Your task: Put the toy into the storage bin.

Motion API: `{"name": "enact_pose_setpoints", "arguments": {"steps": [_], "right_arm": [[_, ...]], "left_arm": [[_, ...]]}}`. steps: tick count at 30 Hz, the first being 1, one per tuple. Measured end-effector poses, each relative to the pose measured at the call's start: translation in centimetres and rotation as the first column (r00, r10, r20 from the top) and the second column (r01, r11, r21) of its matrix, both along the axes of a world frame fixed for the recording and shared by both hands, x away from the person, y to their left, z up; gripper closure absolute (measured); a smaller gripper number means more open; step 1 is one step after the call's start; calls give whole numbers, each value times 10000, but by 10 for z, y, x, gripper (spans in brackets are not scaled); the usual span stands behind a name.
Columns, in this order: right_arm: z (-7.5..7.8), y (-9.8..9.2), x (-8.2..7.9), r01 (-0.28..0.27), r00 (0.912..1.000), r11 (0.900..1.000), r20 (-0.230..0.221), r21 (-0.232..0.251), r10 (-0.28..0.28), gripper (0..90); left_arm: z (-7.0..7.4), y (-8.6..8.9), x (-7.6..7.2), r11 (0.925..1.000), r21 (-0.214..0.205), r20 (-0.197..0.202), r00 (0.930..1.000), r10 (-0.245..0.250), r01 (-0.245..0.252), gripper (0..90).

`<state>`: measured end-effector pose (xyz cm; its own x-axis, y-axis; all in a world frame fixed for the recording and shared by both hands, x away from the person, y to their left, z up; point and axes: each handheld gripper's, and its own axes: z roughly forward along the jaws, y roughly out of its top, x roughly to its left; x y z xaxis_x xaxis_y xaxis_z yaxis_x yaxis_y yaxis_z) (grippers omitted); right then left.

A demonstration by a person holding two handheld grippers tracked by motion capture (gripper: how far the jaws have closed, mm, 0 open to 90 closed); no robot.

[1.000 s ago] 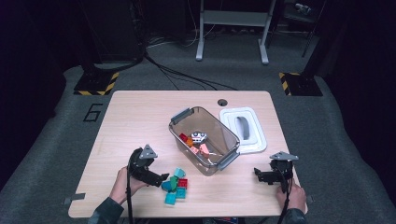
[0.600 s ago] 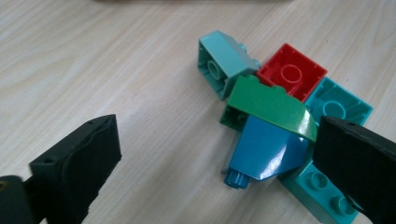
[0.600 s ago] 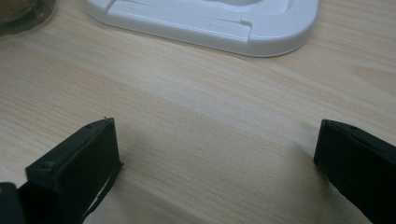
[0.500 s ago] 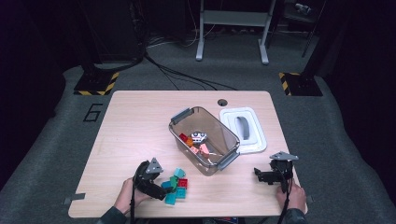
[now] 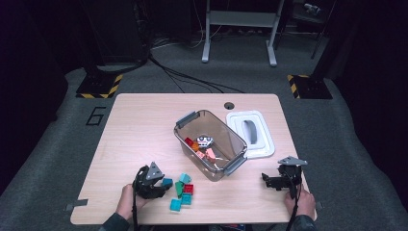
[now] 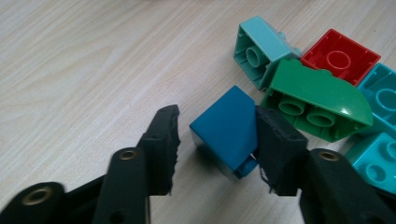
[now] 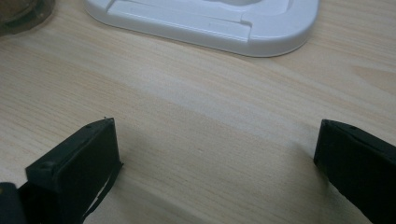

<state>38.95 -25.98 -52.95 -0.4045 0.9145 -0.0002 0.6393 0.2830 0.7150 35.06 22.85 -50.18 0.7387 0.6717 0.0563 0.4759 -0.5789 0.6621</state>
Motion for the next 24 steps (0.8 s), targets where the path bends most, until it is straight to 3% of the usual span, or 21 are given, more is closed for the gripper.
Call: {"name": "enact_pose_setpoints", "arguments": {"steps": [11, 24], "right_arm": [[0, 0, 0, 2, 10000, 10000, 1, 1, -2, 0], [0, 0, 0, -1, 10000, 10000, -1, 0, 1, 0]], "left_arm": [[3, 3, 3, 9996, -233, 111, 9999, 132, -129, 595], [30, 9, 15, 9971, -677, 334, 9987, 383, -360, 595]]}}
